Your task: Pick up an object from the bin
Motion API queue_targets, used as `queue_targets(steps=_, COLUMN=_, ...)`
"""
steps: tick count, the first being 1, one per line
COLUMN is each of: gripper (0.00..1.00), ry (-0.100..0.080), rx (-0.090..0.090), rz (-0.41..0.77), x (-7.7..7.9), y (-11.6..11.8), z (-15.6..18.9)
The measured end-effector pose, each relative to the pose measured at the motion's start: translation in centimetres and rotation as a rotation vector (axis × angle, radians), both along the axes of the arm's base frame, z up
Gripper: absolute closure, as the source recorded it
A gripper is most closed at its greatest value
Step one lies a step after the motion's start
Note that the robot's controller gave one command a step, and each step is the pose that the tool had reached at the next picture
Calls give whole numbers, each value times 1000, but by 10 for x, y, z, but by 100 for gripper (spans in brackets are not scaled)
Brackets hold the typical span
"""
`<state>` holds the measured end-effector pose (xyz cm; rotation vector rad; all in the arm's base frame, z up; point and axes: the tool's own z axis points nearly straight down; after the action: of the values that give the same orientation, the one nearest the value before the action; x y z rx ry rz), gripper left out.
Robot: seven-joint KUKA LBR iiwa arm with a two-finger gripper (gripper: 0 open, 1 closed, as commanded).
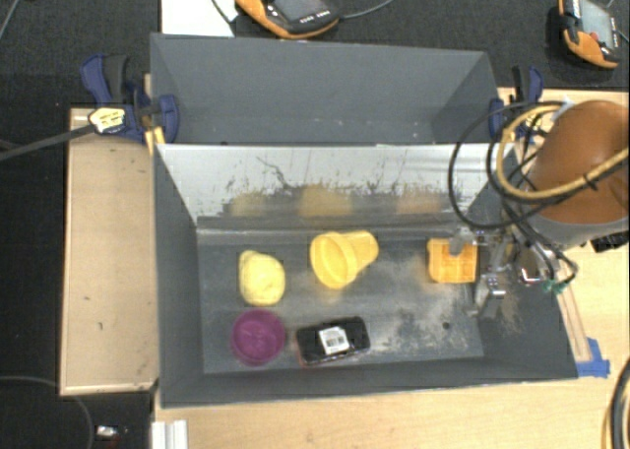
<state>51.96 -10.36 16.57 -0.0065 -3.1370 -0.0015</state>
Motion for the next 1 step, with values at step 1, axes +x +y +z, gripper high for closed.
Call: queue_targets(steps=1, gripper=0, ry=-8, rx=-1, rz=6, x=2, y=0, z=4)
